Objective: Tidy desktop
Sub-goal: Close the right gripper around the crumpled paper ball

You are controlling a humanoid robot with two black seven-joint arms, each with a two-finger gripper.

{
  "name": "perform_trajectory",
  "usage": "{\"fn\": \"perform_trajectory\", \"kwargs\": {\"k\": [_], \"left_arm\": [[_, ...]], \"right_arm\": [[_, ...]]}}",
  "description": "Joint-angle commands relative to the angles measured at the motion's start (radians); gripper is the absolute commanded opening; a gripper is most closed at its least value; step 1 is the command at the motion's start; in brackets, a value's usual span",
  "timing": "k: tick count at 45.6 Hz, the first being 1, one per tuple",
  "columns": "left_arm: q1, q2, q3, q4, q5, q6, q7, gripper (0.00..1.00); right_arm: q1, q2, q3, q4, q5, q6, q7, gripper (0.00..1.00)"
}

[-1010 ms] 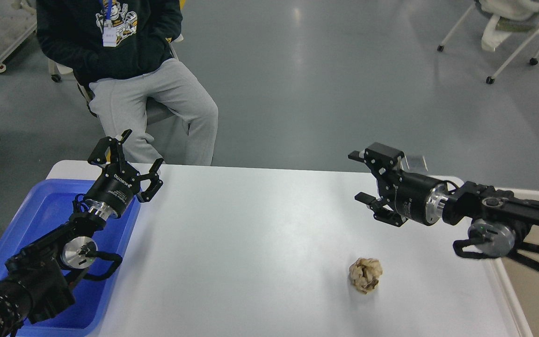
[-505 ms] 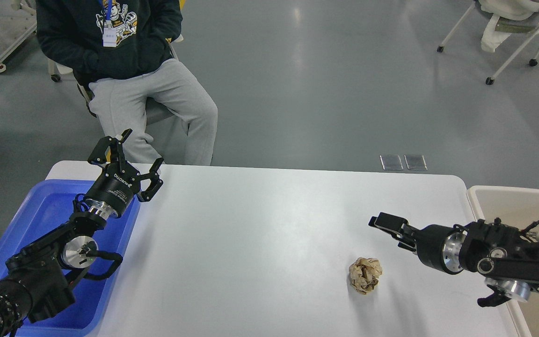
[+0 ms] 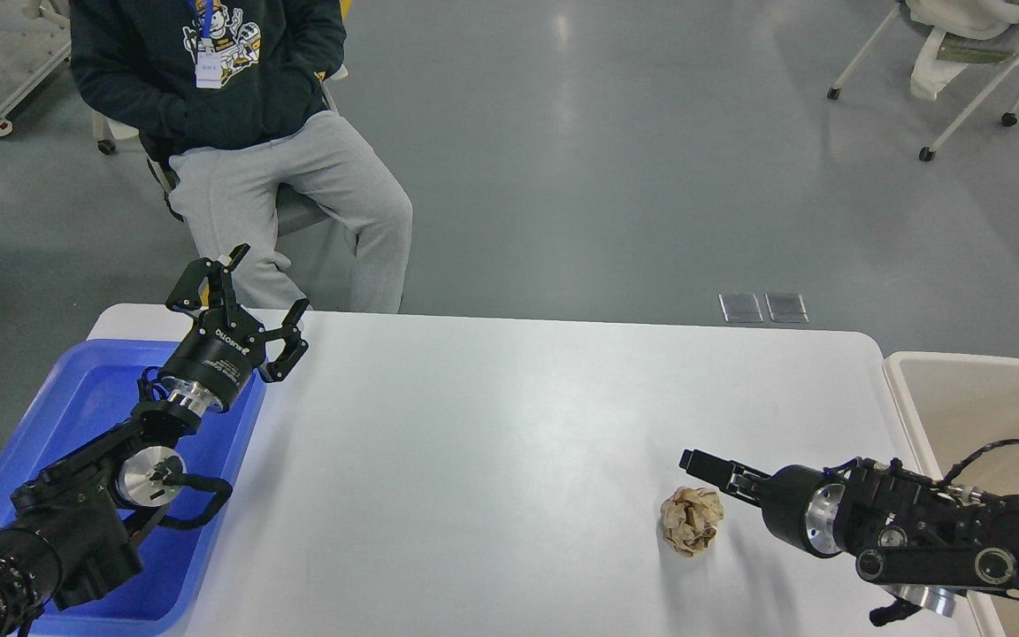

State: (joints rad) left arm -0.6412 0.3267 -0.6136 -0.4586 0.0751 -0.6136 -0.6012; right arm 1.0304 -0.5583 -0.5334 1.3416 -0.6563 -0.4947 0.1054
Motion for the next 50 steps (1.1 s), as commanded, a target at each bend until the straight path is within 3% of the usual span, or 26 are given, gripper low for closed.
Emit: {"fn": "perform_trajectory", "kwargs": {"k": [1, 43, 45, 50], "left_arm": [[0.0, 0.0, 0.0, 0.0, 0.0, 0.0, 0.0, 1.0], [0.0, 0.0, 0.0, 0.0, 0.0, 0.0, 0.0, 1.0], [0.0, 0.0, 0.0, 0.0, 0.0, 0.0, 0.0, 1.0], [0.0, 0.0, 0.0, 0.0, 0.0, 0.0, 0.0, 1.0]], "right_arm": [[-0.038, 0.063, -0.01, -0.061, -0.017, -0.041, 0.003, 1.0], [-0.156, 0.169, -0.016, -0.171, -0.06, -0.084, 0.033, 0.98], [-0.161, 0.173, -0.016, -0.177, -0.06, -0.088, 0.033, 0.96], [-0.164, 0.179, -0.016, -0.185, -0.071, -0.091, 0.033, 0.79]]}}
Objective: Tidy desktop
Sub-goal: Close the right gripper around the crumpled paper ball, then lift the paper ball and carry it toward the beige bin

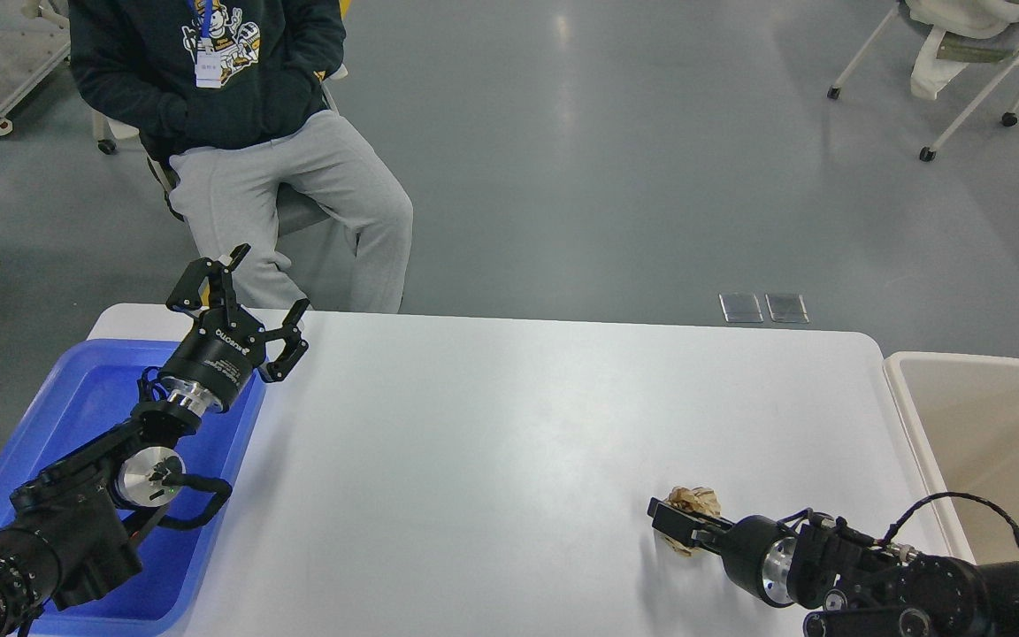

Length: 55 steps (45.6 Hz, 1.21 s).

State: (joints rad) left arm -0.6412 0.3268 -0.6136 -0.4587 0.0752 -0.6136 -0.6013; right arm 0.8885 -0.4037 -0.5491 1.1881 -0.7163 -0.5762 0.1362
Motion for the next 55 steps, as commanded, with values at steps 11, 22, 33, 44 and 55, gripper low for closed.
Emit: {"fn": "perform_trajectory", "kwargs": {"k": [11, 22, 33, 44, 55], "left_arm": [[0.0, 0.0, 0.0, 0.0, 0.0, 0.0, 0.0, 1.0], [0.0, 0.0, 0.0, 0.0, 0.0, 0.0, 0.0, 1.0], [0.0, 0.0, 0.0, 0.0, 0.0, 0.0, 0.0, 1.0], [0.0, 0.0, 0.0, 0.0, 0.0, 0.0, 0.0, 1.0], [0.0, 0.0, 0.0, 0.0, 0.0, 0.0, 0.0, 1.0]], "right_arm": [[-0.029, 0.025, 0.0, -0.039, -0.009, -0.022, 0.002, 0.22], [-0.031, 0.017, 0.012, -0.028, 0.0, -0.03, 0.002, 0.0], [-0.011, -0.079, 0.121, 0.119, 0.008, -0.037, 0.059, 0.0], [0.11, -0.259, 0.167, 0.317, 0.052, -0.019, 0.079, 0.0], [0.265, -0.449, 0.169, 0.404, 0.072, 0.113, 0.08, 0.0]]}}
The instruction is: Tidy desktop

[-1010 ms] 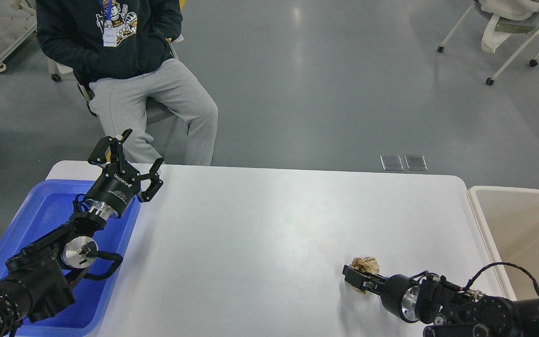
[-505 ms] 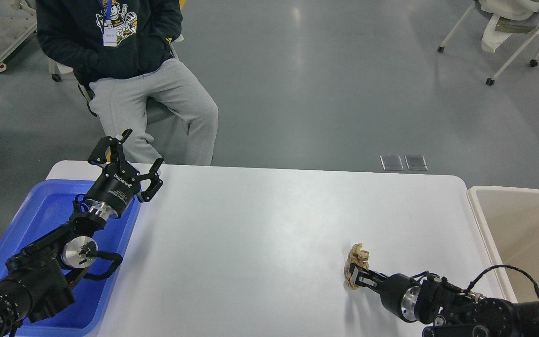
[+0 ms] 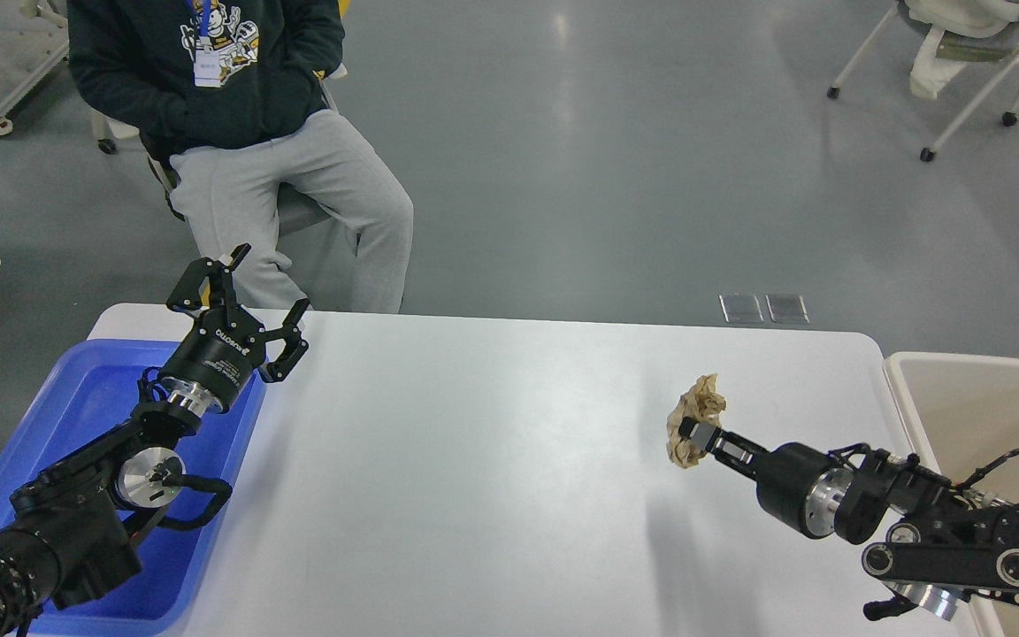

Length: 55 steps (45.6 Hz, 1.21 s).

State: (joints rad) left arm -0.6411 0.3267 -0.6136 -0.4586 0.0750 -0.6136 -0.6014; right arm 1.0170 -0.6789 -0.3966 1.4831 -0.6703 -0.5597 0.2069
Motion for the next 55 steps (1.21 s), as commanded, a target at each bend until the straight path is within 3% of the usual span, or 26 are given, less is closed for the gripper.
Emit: {"fn": "perform_trajectory", "kwargs": {"k": [1, 16, 21, 31, 45, 55], "left_arm": [[0.0, 0.0, 0.0, 0.0, 0.0, 0.0, 0.0, 1.0], [0.0, 0.0, 0.0, 0.0, 0.0, 0.0, 0.0, 1.0], [0.0, 0.0, 0.0, 0.0, 0.0, 0.0, 0.0, 1.0], [0.0, 0.0, 0.0, 0.0, 0.0, 0.0, 0.0, 1.0], [0.001, 0.0, 0.0, 0.0, 0.0, 0.0, 0.0, 1.0], [0.001, 0.0, 0.0, 0.0, 0.0, 0.0, 0.0, 1.0]], "right_arm": [[0.149, -0.189, 0.016, 0.114, 0.028, 0.109, 0.009, 0.0], [0.264, -0.336, 0.044, 0.102, 0.121, 0.279, -0.004, 0.0], [0.279, -0.378, 0.074, -0.001, 0.193, 0.366, -0.024, 0.0], [0.261, -0.364, 0.071, -0.349, 0.394, 0.458, -0.08, 0.0], [0.111, -0.239, 0.075, -0.722, 0.78, 0.451, -0.176, 0.0], [-0.046, -0.009, 0.107, -1.062, 1.064, 0.423, -0.279, 0.0]]}}
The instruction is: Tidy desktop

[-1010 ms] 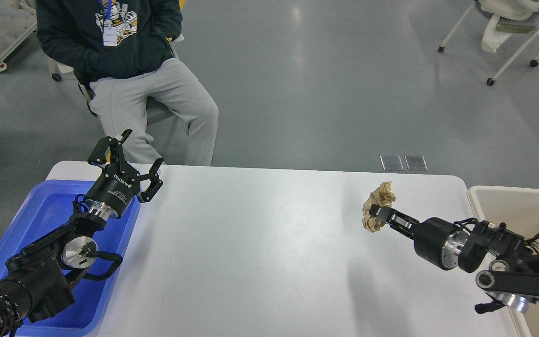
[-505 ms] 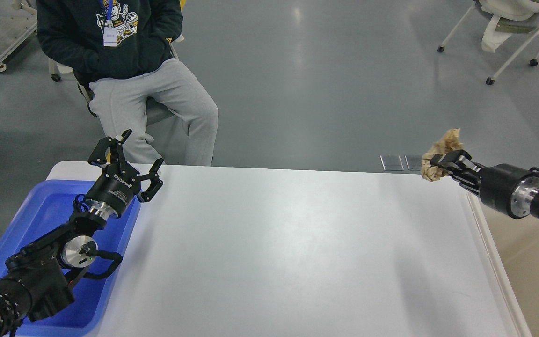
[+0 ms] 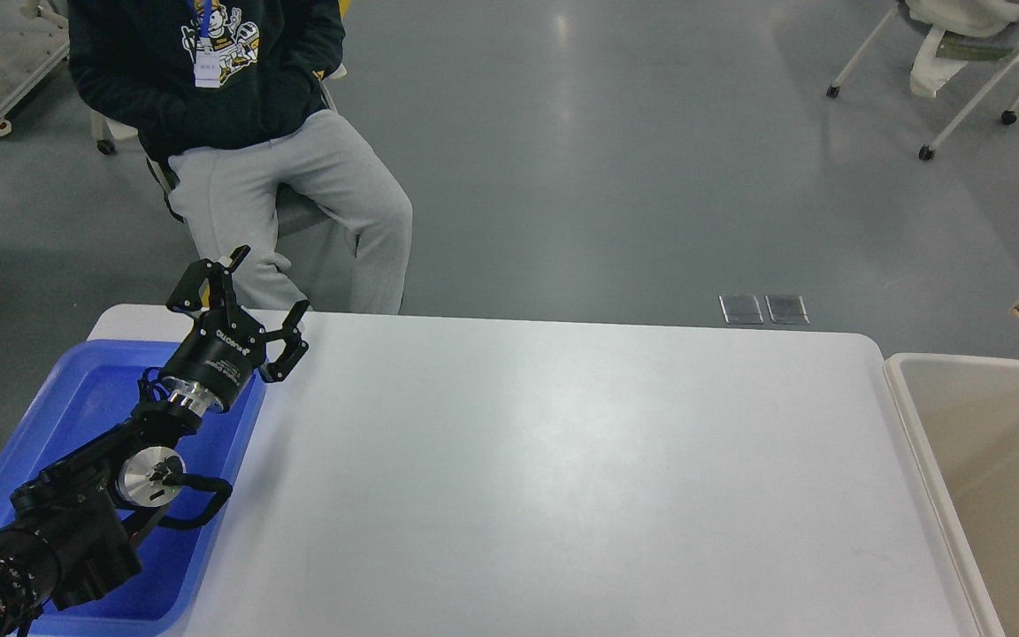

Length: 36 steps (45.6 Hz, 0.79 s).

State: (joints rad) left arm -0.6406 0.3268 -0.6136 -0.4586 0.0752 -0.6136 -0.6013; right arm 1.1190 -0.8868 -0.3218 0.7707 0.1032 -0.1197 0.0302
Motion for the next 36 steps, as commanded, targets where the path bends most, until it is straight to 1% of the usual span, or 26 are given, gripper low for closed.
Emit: {"fn": "perform_trajectory", "kwargs": {"k": [1, 3, 7, 11, 14, 20, 26, 36], "left_arm": [[0.001, 0.0, 0.0, 0.0, 0.0, 0.0, 0.0, 1.0], [0.001, 0.0, 0.0, 0.0, 0.0, 0.0, 0.0, 1.0], [0.001, 0.0, 0.0, 0.0, 0.0, 0.0, 0.0, 1.0], [0.001, 0.0, 0.0, 0.0, 0.0, 0.0, 0.0, 1.0], [0.001, 0.0, 0.0, 0.0, 0.0, 0.0, 0.0, 1.0], [0.001, 0.0, 0.0, 0.0, 0.0, 0.0, 0.0, 1.0], [-0.001, 0.0, 0.0, 0.0, 0.0, 0.0, 0.0, 1.0], [0.001, 0.0, 0.0, 0.0, 0.0, 0.0, 0.0, 1.0]], "right_arm": [[-0.165, 0.227, 0.047, -0.385, 0.303, -0.021, -0.117, 0.0], [-0.198, 0.281, 0.093, -0.456, 0.312, -0.032, -0.145, 0.0], [-0.258, 0.367, 0.205, -0.565, 0.305, -0.064, -0.185, 0.0], [-0.295, 0.443, 0.295, -0.64, 0.303, -0.115, -0.202, 0.0], [-0.308, 0.48, 0.328, -0.648, 0.305, -0.153, -0.204, 0.0], [-0.34, 0.496, 0.421, -0.65, 0.306, -0.193, -0.204, 0.0], [-0.384, 0.496, 0.489, -0.653, 0.305, -0.193, -0.204, 0.0], [-0.443, 0.485, 0.524, -0.662, 0.305, -0.173, -0.202, 0.0]]}}
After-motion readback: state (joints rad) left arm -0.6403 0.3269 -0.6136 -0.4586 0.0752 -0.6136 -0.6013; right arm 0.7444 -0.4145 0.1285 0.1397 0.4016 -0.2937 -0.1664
